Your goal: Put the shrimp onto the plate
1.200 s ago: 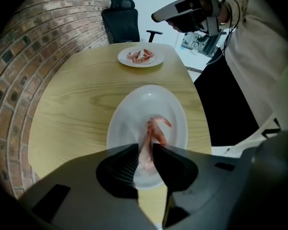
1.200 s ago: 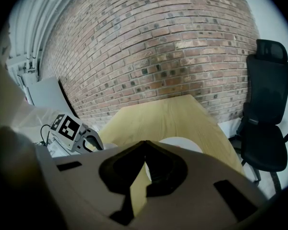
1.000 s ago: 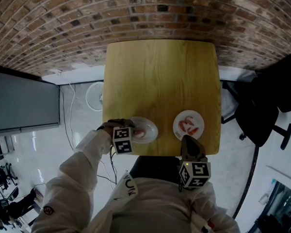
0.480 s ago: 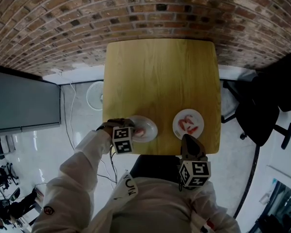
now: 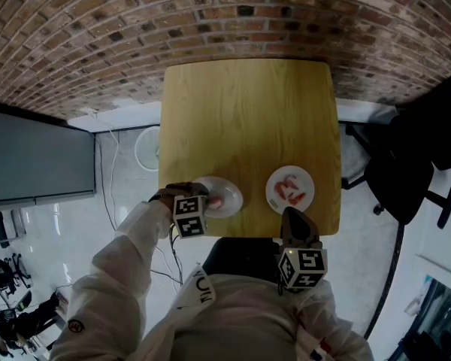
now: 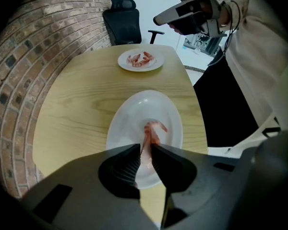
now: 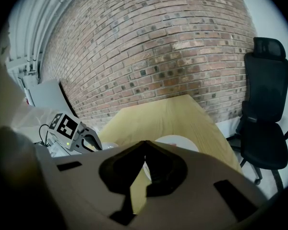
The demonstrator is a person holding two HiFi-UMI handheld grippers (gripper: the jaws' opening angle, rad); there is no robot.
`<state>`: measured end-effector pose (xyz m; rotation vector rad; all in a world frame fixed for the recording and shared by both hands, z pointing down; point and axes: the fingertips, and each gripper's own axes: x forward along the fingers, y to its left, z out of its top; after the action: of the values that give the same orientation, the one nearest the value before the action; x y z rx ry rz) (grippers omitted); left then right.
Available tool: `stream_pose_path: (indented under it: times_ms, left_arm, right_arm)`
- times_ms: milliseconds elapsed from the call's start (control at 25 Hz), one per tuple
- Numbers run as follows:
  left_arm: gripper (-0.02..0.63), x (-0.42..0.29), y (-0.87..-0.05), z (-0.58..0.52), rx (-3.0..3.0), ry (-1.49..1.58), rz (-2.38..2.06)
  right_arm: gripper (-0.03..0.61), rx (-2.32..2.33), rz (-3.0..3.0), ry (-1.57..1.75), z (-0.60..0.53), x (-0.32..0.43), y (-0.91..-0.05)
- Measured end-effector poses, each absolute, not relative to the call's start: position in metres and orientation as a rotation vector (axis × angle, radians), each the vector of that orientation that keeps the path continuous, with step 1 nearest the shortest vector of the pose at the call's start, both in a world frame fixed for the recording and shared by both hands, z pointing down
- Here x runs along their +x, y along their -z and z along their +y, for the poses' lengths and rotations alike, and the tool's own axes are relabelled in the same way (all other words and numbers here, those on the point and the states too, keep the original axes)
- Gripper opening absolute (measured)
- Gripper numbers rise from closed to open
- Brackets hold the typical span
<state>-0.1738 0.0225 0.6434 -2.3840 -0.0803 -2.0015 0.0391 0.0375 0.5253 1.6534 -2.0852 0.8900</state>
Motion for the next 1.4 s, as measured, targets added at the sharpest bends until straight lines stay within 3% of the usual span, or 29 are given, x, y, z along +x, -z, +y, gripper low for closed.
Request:
stream_pose_path:
  times_ms: [640, 1400]
  left_arm:
    - [0.077, -0.124, -0.614, 0.026, -2.384, 1.922, -0.088]
    - [0.077, 0.022, -0.612, 0.02, -2.28, 1.794, -0.302]
  right_arm:
    - [0.023, 1.73, -2.079, -0.889, 0.051, 0.078, -0.516]
    - [0.023, 1.921, -1.956, -0.955, 0.076, 0.195, -0.518]
